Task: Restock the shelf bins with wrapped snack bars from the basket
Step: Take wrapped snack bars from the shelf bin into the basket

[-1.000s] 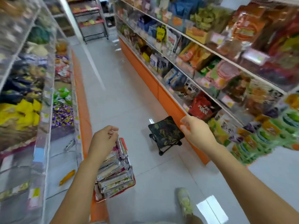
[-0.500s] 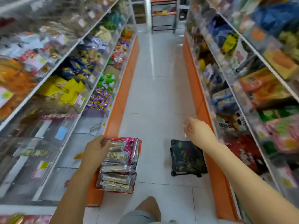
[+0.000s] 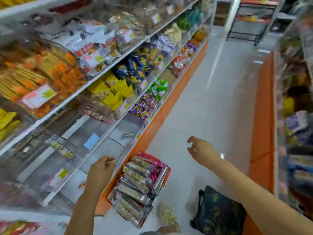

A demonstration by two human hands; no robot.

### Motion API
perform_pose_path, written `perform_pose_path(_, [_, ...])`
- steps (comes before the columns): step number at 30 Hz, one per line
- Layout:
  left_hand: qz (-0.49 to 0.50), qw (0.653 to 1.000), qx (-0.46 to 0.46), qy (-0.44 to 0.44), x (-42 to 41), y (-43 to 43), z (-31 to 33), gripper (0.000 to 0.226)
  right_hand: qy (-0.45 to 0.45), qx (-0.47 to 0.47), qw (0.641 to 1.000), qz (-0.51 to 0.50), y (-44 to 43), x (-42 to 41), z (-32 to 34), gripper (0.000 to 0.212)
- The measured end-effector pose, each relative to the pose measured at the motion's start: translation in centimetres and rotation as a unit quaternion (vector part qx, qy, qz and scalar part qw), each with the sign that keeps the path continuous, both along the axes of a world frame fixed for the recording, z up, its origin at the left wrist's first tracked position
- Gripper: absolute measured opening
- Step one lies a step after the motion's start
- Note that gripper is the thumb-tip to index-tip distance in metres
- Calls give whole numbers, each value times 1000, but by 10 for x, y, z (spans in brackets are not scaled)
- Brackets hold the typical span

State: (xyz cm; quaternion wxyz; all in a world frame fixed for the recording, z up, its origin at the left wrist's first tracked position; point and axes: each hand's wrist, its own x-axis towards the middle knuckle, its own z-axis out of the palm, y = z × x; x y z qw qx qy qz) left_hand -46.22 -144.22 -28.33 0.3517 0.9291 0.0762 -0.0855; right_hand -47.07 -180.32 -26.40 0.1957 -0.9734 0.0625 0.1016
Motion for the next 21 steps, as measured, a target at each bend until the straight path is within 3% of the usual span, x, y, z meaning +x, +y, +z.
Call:
perform_pose_path(16, [128,991,23,42,52,11,8,13,-4,27,982,187,59,191,-9,28])
perform_pose_path(21, [197,977,39,66,46,2,-3,13,18,35,970,239,85,223,-25,10])
